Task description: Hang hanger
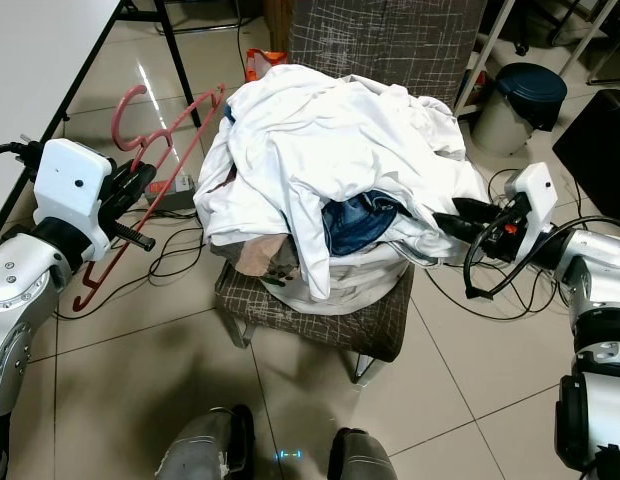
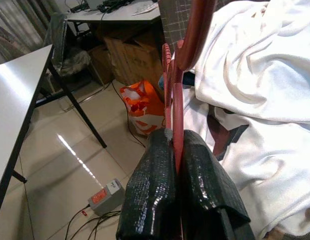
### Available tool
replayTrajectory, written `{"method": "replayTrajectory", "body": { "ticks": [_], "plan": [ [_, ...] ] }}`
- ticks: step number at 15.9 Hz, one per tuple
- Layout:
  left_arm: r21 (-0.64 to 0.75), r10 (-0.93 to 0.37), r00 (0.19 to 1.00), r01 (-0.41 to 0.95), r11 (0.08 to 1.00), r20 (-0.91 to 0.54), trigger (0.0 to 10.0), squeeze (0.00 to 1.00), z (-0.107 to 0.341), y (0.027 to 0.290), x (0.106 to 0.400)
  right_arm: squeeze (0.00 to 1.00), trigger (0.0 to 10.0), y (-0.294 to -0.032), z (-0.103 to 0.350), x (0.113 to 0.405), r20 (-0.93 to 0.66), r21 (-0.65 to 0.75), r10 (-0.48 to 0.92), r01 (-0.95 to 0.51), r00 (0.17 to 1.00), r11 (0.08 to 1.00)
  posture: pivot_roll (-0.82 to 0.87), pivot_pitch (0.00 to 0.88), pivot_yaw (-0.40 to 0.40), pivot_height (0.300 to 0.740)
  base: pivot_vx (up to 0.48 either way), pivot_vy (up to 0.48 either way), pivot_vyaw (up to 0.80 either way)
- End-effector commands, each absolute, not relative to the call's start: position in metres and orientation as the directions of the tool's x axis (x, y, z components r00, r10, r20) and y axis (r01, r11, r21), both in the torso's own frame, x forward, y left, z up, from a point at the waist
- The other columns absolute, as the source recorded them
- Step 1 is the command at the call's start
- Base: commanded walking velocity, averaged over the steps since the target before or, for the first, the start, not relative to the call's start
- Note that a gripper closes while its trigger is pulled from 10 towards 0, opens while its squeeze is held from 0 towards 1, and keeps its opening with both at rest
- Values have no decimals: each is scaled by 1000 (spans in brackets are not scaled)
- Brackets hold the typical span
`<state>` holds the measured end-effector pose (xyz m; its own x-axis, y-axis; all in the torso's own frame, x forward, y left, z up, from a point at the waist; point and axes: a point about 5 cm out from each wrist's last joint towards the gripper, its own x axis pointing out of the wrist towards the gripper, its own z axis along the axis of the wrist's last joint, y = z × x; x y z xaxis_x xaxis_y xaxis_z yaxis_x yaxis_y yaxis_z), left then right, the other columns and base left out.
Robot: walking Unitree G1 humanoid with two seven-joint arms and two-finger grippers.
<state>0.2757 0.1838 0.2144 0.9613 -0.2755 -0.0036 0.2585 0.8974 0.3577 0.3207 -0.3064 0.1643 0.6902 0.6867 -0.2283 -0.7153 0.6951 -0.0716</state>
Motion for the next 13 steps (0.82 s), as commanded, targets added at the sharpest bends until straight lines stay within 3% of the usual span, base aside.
{"method": "replayTrajectory", "body": {
  "ticks": [1, 2, 3, 6, 13],
  "plan": [
    [369, -280, 960, 259, 893, 3, 10000, 0, 218, 184, 273, 0, 6824, -311, 163, 318, -269, -92, 669, -709, 693, 699, 37, 191, 18, 740, 0, 0, 0],
    [369, -280, 960, 259, 892, 2, 10000, 0, 218, 183, 273, 0, 4902, -311, 161, 318, -278, -87, 664, -706, 694, 702, 37, 191, 18, 740, 0, 0, 0],
    [370, -280, 960, 259, 892, 2, 10000, 0, 218, 184, 273, 0, 4510, -311, 161, 318, -282, -84, 659, -702, 697, 707, 38, 194, 19, 740, 0, 0, 0],
    [369, -277, 961, 257, 893, 3, 10000, 0, 218, 184, 273, 0, 0, -312, 160, 320, -292, -73, 640, -684, 711, 726, 38, 195, 19, 740, 0, 0, 0],
    [366, -274, 962, 253, 896, 7, 10000, 0, 218, 184, 275, 0, 0, -317, 172, 324, -200, -62, 613, -635, 764, 770, 32, 195, 13, 740, 0, 0, 0]
  ]
}}
